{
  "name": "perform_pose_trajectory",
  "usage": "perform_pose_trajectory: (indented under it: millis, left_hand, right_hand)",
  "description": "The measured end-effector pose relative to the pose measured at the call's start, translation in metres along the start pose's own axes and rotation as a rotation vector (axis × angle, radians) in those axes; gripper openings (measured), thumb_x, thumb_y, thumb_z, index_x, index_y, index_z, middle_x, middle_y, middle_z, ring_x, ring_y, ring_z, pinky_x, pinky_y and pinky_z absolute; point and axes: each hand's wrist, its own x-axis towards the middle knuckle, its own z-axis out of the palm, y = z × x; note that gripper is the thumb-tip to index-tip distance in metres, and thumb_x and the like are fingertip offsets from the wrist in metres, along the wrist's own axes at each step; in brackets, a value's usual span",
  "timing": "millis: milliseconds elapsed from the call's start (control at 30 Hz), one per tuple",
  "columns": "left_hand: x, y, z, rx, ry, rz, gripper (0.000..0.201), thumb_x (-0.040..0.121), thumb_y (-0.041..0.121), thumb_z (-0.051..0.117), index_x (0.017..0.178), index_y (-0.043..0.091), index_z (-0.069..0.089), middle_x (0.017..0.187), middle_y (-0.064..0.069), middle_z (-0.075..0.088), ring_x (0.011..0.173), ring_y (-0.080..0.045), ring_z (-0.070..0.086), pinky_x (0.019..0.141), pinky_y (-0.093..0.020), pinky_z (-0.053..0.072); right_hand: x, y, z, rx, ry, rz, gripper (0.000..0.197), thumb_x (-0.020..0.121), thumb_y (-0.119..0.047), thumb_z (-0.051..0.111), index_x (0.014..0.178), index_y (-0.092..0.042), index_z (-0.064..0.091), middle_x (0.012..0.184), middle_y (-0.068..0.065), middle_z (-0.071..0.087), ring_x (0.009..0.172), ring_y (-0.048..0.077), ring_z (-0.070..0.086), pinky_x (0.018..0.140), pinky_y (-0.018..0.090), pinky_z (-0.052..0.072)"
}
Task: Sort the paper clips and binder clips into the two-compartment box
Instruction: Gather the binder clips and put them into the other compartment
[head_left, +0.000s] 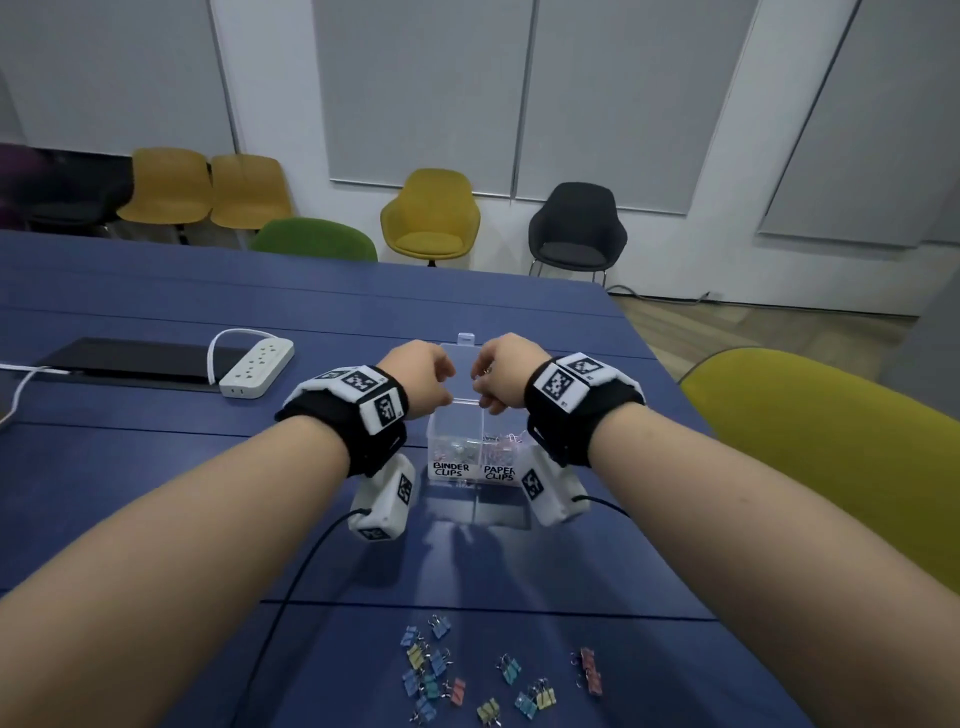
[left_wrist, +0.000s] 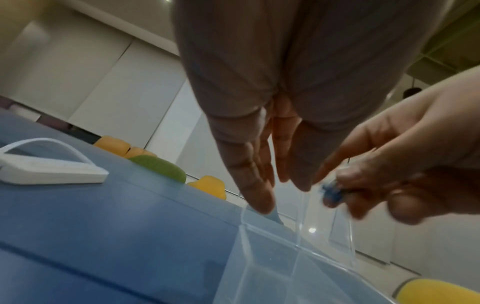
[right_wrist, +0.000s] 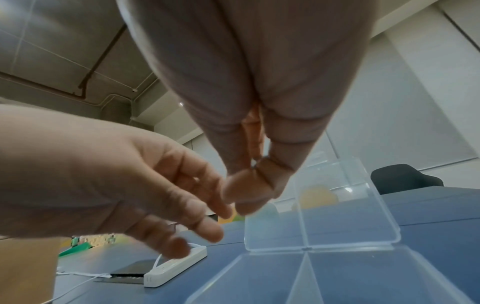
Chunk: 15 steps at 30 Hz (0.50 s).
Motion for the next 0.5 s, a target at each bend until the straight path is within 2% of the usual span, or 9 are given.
perform_pose_trajectory:
  millis: [67, 133, 200, 267, 333, 400, 433, 500]
  left_hand:
    - [-0.011, -0.009, 0.001, -0.147, 0.007, -0.012, 0.024, 0.085, 0.009, 0.066, 0.108, 0.007, 0.065, 0.109, -0.009, 0.067, 0.087, -0.025, 0.067, 0.081, -0.039, 0.058]
    - [-0.026, -0.018, 0.003, -0.179, 0.000, -0.004, 0.012, 0.084, 0.009, 0.065, 0.096, 0.011, 0.067, 0.098, -0.009, 0.068, 0.069, -0.019, 0.063, 0.070, -0.033, 0.059]
    - [-0.041, -0.028, 0.007, -0.142, -0.041, 0.027, 0.007, 0.084, 0.012, 0.064, 0.088, 0.018, 0.065, 0.093, -0.006, 0.069, 0.065, -0.017, 0.060, 0.062, -0.028, 0.056]
    - [-0.058, -0.035, 0.014, -0.118, -0.128, 0.067, 0.007, 0.084, 0.015, 0.066, 0.088, 0.021, 0.065, 0.091, -0.003, 0.069, 0.069, -0.016, 0.062, 0.059, -0.024, 0.054]
    - [-0.078, -0.037, 0.022, -0.092, -0.235, 0.113, 0.011, 0.082, 0.015, 0.068, 0.091, 0.020, 0.066, 0.087, 0.003, 0.067, 0.072, -0.013, 0.062, 0.064, -0.022, 0.055]
    - [-0.096, -0.038, 0.030, -0.028, -0.330, 0.162, 0.015, 0.079, 0.014, 0.071, 0.092, 0.021, 0.065, 0.084, 0.008, 0.066, 0.072, -0.007, 0.060, 0.069, -0.016, 0.051]
    - [-0.104, -0.038, 0.034, -0.005, -0.360, 0.176, 0.016, 0.078, 0.014, 0.072, 0.090, 0.022, 0.065, 0.080, 0.010, 0.065, 0.068, -0.002, 0.058, 0.066, -0.011, 0.047]
    - [-0.119, -0.038, 0.040, 0.000, -0.370, 0.181, 0.019, 0.075, 0.012, 0.072, 0.083, 0.026, 0.061, 0.072, 0.013, 0.060, 0.057, 0.004, 0.051, 0.059, -0.006, 0.042]
  right_hand:
    - [0.003, -0.002, 0.006, 0.056, 0.004, 0.006, 0.015, 0.085, -0.001, 0.059, 0.091, -0.015, 0.055, 0.073, 0.002, 0.061, 0.062, 0.017, 0.066, 0.055, 0.024, 0.058]
    - [0.000, -0.002, 0.008, 0.055, -0.006, 0.023, 0.018, 0.085, -0.002, 0.059, 0.098, -0.013, 0.055, 0.079, 0.005, 0.062, 0.067, 0.020, 0.067, 0.064, 0.030, 0.061]
    - [-0.008, 0.002, 0.010, 0.002, -0.016, 0.035, 0.022, 0.085, -0.002, 0.059, 0.106, -0.007, 0.059, 0.088, 0.010, 0.066, 0.071, 0.023, 0.067, 0.069, 0.034, 0.061]
    - [-0.024, 0.009, 0.010, -0.096, -0.029, 0.031, 0.022, 0.087, -0.004, 0.059, 0.109, -0.004, 0.060, 0.094, 0.012, 0.068, 0.076, 0.024, 0.068, 0.074, 0.039, 0.060]
    - [-0.047, 0.018, 0.009, -0.106, -0.079, 0.016, 0.013, 0.090, -0.009, 0.057, 0.102, -0.008, 0.058, 0.092, 0.012, 0.067, 0.075, 0.023, 0.068, 0.066, 0.037, 0.060]
    - [-0.074, 0.030, 0.009, -0.145, -0.177, 0.005, 0.007, 0.090, -0.013, 0.059, 0.096, -0.013, 0.056, 0.092, 0.013, 0.068, 0.073, 0.023, 0.069, 0.054, 0.029, 0.057]
    - [-0.088, 0.037, 0.009, -0.176, -0.242, 0.013, 0.008, 0.089, -0.014, 0.059, 0.096, -0.014, 0.055, 0.092, 0.013, 0.068, 0.070, 0.022, 0.068, 0.052, 0.028, 0.056]
    - [-0.113, 0.053, 0.009, -0.243, -0.372, 0.054, 0.012, 0.089, -0.018, 0.061, 0.098, -0.014, 0.054, 0.094, 0.013, 0.069, 0.073, 0.025, 0.070, 0.059, 0.033, 0.059]
